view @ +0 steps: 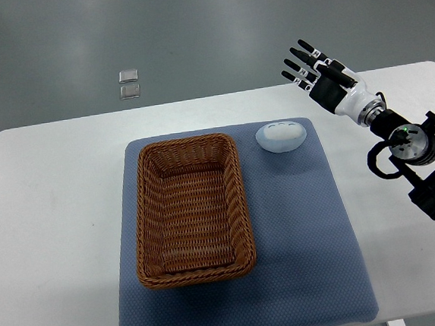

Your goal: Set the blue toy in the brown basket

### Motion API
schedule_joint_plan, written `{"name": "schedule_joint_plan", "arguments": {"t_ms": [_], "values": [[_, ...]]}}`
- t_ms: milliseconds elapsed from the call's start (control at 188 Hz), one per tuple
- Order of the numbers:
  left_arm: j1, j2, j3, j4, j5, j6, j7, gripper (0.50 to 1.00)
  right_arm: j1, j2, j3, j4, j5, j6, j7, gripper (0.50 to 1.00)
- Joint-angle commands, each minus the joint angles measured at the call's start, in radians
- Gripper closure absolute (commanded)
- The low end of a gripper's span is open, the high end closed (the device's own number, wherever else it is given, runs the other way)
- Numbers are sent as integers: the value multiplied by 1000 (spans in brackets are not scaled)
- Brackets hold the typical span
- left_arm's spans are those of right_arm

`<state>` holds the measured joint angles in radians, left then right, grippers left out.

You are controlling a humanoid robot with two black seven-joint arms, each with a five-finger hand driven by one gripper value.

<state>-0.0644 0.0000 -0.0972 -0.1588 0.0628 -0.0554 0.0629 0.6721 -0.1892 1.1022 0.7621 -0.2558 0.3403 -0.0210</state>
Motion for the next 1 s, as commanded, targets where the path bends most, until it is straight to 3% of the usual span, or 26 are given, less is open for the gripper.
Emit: {"name": "schedule_joint_plan", "arguments": {"t_ms": [0, 277, 453, 586, 735, 996], "values": [[0, 0, 5, -7, 0, 0, 0, 500, 64, -47, -65, 0, -117, 8, -30, 591], [0, 0, 5, -18, 6, -4, 0, 500, 402, -199, -478, 22, -545, 81, -132, 591], [0, 0, 5, -27, 6, -4, 0, 500, 626, -213, -850, 85, -638, 158, -224, 591], [0, 0, 5, -27, 6, -4, 0, 500, 753, -200, -1077, 132, -652, 164, -263, 591], [0, 0, 7, -27, 8, -6, 0, 500, 804, -200, -1168, 220, -651, 166, -335, 591], [0, 0, 7, -39, 8, -6, 0, 500, 738, -151, -1165, 232, -648, 88, -330, 593]]}}
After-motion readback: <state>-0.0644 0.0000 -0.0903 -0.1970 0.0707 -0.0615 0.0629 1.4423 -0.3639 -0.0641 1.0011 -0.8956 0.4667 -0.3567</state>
